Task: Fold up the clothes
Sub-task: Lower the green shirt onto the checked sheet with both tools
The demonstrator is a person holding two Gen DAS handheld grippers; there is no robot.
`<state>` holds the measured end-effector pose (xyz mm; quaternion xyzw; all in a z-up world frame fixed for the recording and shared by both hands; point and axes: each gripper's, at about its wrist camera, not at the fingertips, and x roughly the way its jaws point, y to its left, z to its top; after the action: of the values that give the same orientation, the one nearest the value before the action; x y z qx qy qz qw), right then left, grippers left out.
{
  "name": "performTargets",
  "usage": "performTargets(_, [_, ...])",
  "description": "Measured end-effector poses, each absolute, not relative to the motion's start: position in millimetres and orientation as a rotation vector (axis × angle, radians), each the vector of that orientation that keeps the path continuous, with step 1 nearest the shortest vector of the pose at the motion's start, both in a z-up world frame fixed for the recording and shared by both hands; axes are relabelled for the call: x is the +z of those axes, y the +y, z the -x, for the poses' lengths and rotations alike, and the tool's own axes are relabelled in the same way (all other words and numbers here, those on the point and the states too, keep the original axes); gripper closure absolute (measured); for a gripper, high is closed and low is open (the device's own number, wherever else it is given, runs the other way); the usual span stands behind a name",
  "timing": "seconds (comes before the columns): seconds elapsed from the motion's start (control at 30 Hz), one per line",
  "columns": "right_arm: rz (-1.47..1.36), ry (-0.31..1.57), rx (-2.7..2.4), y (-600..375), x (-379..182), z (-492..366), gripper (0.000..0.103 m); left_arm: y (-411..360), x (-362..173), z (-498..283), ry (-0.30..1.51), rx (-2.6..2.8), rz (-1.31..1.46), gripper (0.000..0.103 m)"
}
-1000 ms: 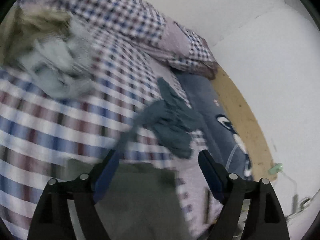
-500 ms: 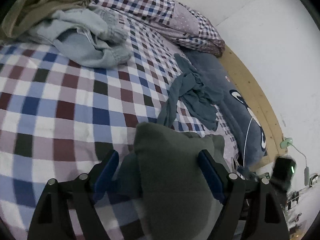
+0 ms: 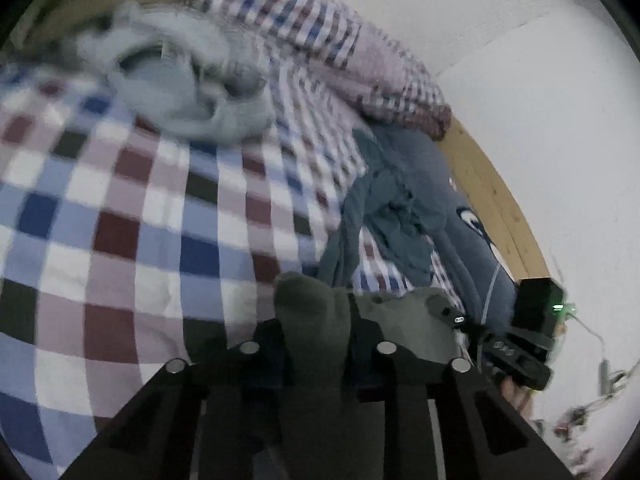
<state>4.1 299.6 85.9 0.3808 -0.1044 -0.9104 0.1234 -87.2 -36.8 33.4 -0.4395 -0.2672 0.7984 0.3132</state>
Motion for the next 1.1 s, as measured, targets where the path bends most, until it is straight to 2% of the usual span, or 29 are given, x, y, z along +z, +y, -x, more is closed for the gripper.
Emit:
performTargets(0.07, [-1.077, -0.198, -2.737, 292, 89, -3, 0.102, -33, 31, 85, -0.674, 2.159, 1.139, 0.081])
performTargets(0.13, [-1.141, -0.044, -2.794, 282, 74, 3, 0.1, -30, 28, 84, -0.653, 2.202, 1.124, 0.076])
performTargets(0.2, [-1.228, 0.08, -2.819, 276, 58, 4, 0.094, -32, 23, 86, -0.676, 2.196, 1.138, 0.068])
performTargets(0.23, [-1.238, 0.048, -2.822, 282, 59, -1, 0.094, -30, 24, 86, -0.662, 2.2, 1.142, 0.066])
performTargets(0.3, [-1.232, -0.055, -2.828, 295, 66, -15, 0.092, -28, 28, 83, -0.615, 2.23, 1.151, 0.054])
performTargets(0.43, [-1.177, -0.22, -2.832, 323, 87, -58, 0.067, -32, 32, 73, -0.581, 2.263, 1.155, 0.044])
performTargets(0.5, [-1.159, -0.268, -2.809, 331, 94, -86, 0.066, -39, 33, 62, -0.587, 2.278, 1.152, 0.036])
performTargets(0.67, [-1.185, -0.335, -2.711, 337, 95, -165, 0.065, -52, 41, 30, -0.609, 2.282, 1.157, 0.031])
performTargets(0.8, [-1.25, -0.341, -2.651, 331, 85, -210, 0.065, -58, 46, -8, -0.611, 2.225, 1.185, 0.03])
performTargets(1.1, [-1.324, -0.248, -2.576, 311, 68, -246, 0.066, -38, 41, -112, -0.475, 2.16, 1.275, 0.03])
